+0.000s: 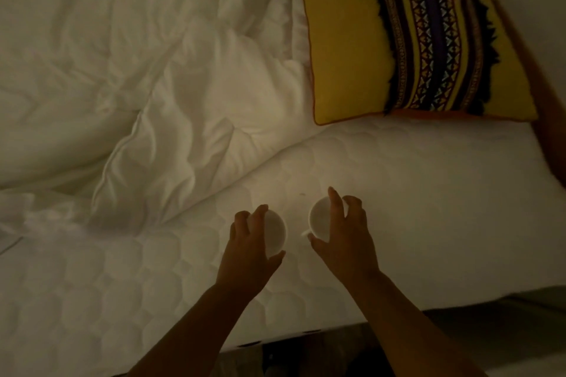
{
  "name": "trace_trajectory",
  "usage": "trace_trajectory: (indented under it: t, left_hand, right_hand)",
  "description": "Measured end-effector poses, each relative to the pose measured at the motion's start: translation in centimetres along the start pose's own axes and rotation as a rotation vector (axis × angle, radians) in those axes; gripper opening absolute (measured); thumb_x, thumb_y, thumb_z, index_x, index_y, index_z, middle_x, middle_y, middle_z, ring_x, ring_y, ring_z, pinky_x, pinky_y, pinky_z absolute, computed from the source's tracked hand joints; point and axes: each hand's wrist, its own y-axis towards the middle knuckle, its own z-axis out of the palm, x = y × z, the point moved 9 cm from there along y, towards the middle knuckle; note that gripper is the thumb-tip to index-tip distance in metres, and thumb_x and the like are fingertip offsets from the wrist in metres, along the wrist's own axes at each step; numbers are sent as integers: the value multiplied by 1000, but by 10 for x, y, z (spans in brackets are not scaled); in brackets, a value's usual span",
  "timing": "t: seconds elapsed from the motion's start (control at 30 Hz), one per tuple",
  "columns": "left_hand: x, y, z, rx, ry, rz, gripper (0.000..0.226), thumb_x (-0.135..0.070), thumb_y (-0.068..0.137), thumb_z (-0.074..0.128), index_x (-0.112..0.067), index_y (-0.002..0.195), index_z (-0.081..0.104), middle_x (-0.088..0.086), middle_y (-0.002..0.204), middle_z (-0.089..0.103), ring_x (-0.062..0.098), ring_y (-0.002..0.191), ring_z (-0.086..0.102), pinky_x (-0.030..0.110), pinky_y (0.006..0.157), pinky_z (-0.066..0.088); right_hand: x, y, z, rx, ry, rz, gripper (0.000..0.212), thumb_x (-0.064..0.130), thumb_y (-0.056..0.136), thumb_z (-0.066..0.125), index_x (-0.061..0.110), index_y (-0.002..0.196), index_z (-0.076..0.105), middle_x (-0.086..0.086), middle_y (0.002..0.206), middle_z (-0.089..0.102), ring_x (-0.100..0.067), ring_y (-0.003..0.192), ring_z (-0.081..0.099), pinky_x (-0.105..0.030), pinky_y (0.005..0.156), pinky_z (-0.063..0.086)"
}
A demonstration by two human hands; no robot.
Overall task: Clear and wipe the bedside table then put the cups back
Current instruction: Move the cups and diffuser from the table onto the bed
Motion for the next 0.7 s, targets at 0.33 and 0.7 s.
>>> trace_trajectory:
  t: [0.33,0.7]
  left_hand:
    - [-23,-4,-27,-7,88,-37,99,-62,71,70,-28,147,17,6,150,25,27,137,31,54,107,38]
    - [-168,-41,23,196,251,265,41,-51,83,60,-32,119,51,-9,119,57,13,111,52,35,95,41]
  right_hand:
    - [-18,-28,-22,59,58,82,119,67,67,71,35,152,-5,-5,154,20,-27,134,38,-38,86,56]
    - [-127,-128,-89,111,178,373,72,52,88,58,28,146,22,-1,151,25,-21,131,38,-40,99,48]
